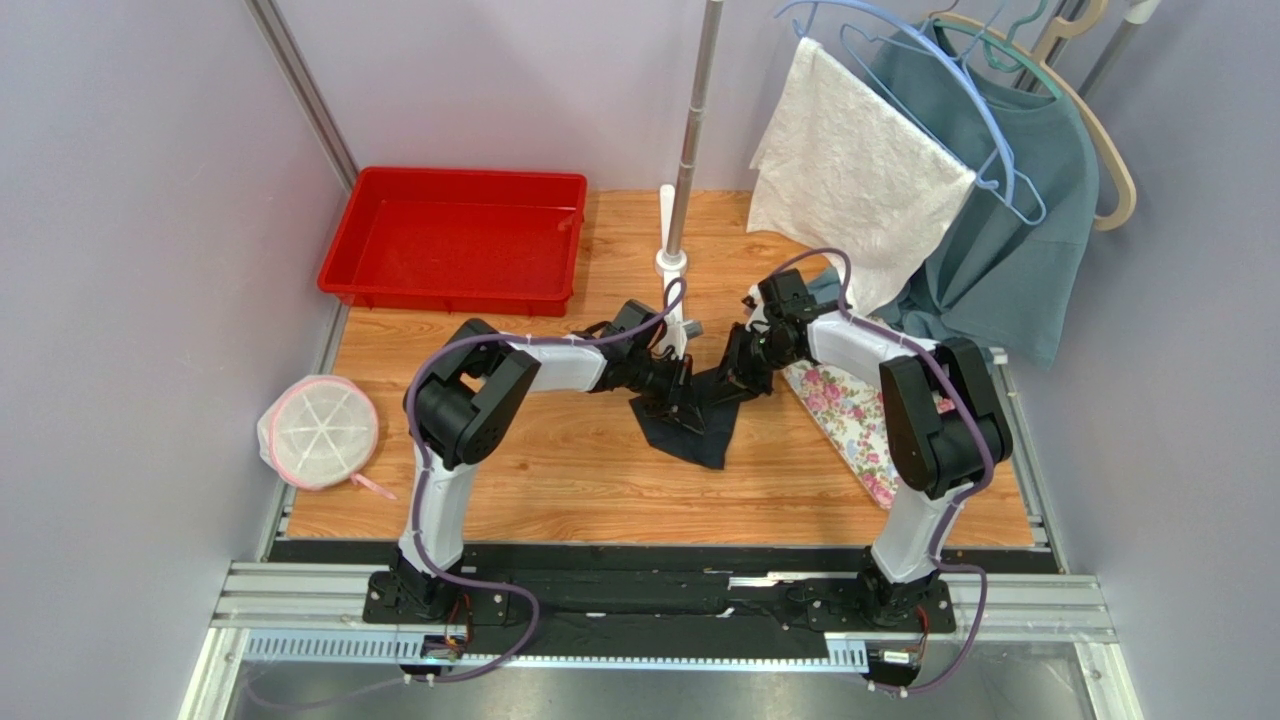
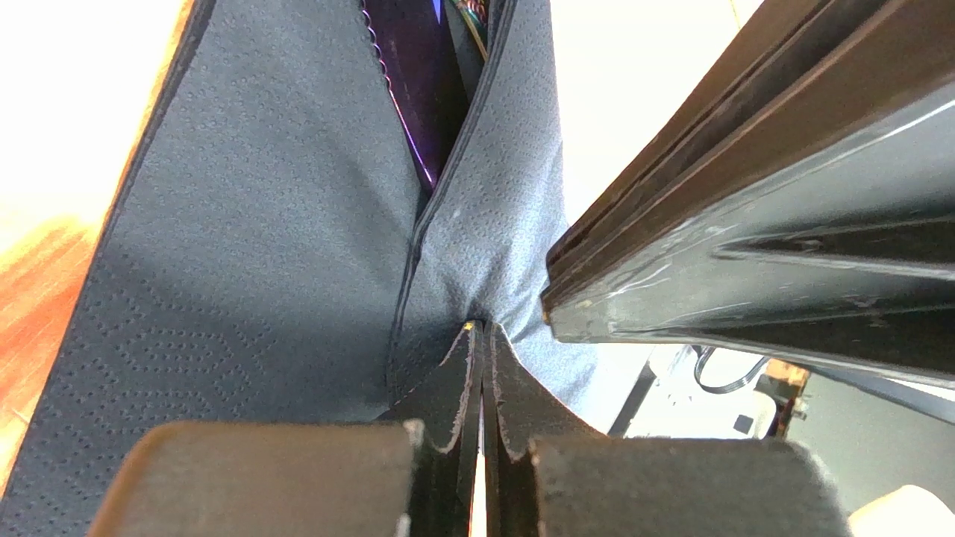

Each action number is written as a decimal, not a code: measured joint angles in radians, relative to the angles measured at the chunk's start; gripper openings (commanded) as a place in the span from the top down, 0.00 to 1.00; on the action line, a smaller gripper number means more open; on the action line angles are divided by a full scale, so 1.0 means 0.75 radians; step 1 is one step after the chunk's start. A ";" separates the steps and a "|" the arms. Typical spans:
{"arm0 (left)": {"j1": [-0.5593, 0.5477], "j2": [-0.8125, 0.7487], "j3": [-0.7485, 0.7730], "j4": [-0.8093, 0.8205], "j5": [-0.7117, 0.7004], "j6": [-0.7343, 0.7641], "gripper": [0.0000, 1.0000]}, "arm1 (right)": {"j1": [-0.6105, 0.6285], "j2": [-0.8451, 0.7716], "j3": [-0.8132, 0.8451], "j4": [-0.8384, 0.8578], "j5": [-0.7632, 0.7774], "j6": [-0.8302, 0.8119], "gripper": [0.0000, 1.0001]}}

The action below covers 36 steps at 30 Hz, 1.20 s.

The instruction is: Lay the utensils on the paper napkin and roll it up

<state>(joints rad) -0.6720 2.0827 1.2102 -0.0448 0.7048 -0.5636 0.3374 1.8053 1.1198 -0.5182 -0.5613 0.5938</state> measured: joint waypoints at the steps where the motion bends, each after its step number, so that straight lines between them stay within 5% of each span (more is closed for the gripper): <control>1: 0.000 0.001 0.000 -0.001 0.000 0.003 1.00 | 0.003 0.000 -0.004 -0.002 0.000 0.001 0.87; 8: -0.001 0.000 0.000 0.001 0.001 0.013 0.99 | 0.030 0.045 -0.009 0.008 0.018 0.004 0.93; 19: 0.022 -0.080 -0.144 0.135 0.005 -0.010 0.84 | 0.032 0.157 -0.019 0.014 -0.029 -0.026 0.98; 36: -0.100 -0.176 -0.301 0.455 0.127 -0.183 0.85 | 0.015 0.192 0.000 0.005 -0.097 -0.053 0.99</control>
<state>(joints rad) -0.7471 1.9503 0.9844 0.2962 0.8001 -0.7006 0.3489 1.9491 1.1198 -0.5144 -0.6342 0.5537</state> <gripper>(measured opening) 0.160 0.022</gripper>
